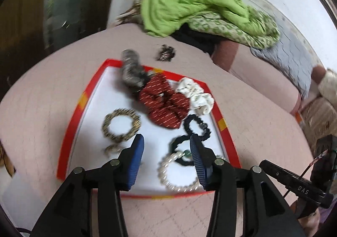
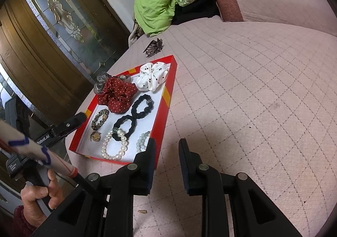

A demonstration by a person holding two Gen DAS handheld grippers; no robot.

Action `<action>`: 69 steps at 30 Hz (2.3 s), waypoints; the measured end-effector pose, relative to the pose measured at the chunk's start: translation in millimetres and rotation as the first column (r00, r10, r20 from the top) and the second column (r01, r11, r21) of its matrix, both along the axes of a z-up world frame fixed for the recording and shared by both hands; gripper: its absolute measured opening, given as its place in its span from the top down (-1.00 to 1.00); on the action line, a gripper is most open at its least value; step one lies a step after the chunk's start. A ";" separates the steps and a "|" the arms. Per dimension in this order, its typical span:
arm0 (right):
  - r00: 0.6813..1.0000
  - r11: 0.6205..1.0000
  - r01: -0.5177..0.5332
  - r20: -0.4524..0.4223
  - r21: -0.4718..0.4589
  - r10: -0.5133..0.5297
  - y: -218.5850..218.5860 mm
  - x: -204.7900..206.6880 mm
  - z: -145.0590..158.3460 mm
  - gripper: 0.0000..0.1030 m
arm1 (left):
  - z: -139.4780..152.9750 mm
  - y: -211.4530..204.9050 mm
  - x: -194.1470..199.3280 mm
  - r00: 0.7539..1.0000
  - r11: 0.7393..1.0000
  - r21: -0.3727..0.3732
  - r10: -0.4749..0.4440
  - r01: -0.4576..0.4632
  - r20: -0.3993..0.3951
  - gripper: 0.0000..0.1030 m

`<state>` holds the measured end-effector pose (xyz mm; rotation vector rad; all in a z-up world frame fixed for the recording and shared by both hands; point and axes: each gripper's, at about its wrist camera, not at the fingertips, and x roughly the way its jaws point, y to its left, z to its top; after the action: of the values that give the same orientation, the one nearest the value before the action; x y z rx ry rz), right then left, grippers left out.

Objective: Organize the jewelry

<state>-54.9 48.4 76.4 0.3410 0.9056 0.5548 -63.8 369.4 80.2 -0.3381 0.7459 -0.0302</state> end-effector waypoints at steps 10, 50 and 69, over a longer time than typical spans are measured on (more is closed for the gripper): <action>0.975 0.983 -0.069 0.195 -0.167 0.102 31.6 -31.1 24.1 0.21 | 14.7 9.4 -35.8 0.973 0.957 0.180 0.218 -0.229 0.081 -0.58; 0.912 0.966 -0.052 0.383 -0.252 0.148 71.9 -102.6 56.5 -0.52 | 38.4 15.8 -114.8 0.936 0.917 0.194 0.327 -0.347 0.126 -0.87; 0.900 0.958 -0.045 0.405 -0.284 0.162 50.8 -111.2 52.9 -0.77 | 25.0 -28.9 -116.9 0.922 0.820 0.439 0.381 -0.368 0.060 -0.99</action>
<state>-166.0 99.2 129.3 -0.0796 0.5646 0.5683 -180.6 340.5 105.1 -0.0415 0.6823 0.5174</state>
